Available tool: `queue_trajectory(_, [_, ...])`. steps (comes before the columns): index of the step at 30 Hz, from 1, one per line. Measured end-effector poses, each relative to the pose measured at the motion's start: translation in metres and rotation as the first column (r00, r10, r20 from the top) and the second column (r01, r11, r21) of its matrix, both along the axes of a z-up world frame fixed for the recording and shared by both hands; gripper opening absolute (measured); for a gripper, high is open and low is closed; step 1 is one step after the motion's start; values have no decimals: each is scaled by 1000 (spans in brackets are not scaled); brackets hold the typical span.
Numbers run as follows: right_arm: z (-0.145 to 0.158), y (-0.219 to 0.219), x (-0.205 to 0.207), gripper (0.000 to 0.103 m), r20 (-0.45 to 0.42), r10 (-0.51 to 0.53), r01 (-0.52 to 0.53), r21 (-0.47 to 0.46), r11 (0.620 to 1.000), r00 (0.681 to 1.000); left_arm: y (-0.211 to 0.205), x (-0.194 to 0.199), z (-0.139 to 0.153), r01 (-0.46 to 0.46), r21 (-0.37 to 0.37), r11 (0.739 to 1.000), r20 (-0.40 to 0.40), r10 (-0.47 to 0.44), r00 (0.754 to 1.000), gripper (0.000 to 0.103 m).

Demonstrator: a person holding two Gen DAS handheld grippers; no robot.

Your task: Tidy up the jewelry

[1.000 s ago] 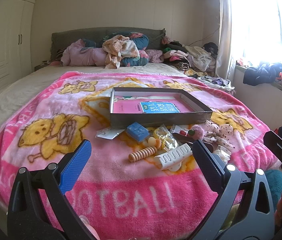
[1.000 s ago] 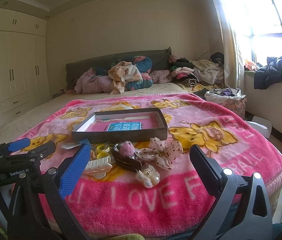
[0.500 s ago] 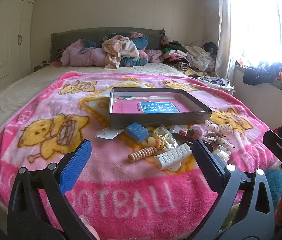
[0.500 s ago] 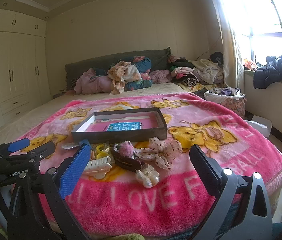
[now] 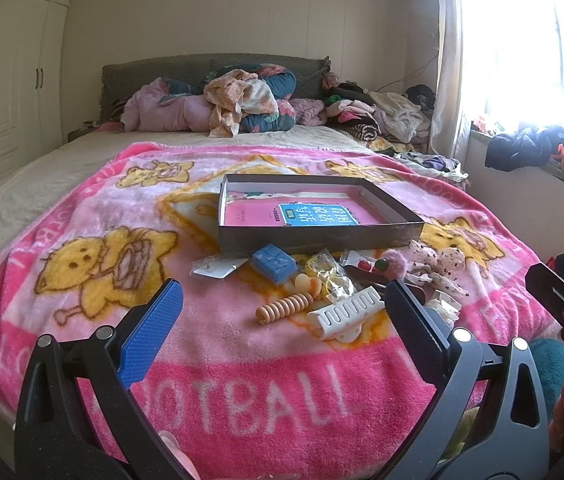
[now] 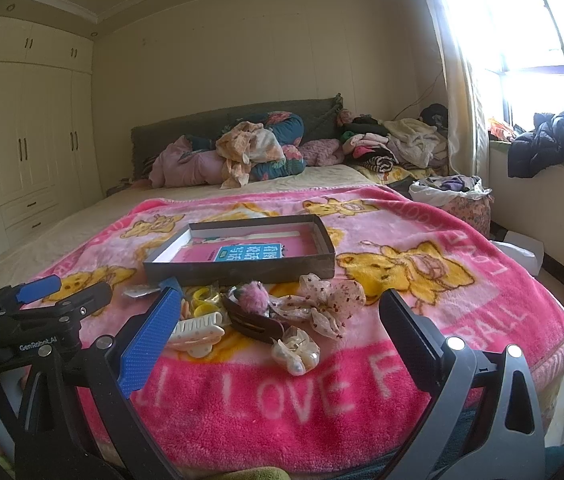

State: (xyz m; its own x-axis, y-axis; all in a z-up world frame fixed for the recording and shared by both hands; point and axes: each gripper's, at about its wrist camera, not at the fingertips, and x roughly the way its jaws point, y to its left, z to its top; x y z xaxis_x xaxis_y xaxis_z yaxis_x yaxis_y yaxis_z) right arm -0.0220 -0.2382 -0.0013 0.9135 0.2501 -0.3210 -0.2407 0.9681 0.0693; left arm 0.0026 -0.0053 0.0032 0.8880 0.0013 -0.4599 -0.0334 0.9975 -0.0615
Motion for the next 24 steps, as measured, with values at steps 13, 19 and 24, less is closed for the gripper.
queue_trajectory(13, [-3, 5, 18, 97, -46, 2, -3, -17, 1000, 999, 7, 8, -7, -11, -36, 999, -32, 10, 999, 93])
queue_trajectory(19, [-1, 15, 28, 97, -56, 31, -33, -41, 999, 998, 22, 18, -11, -38, -52, 998, -65, 34, 997, 93])
queue_trajectory(24, [-3, 22, 46, 97, -105, 56, -61, -40, 997, 993, 34, 29, -15, -37, -70, 997, -92, 31, 995, 93])
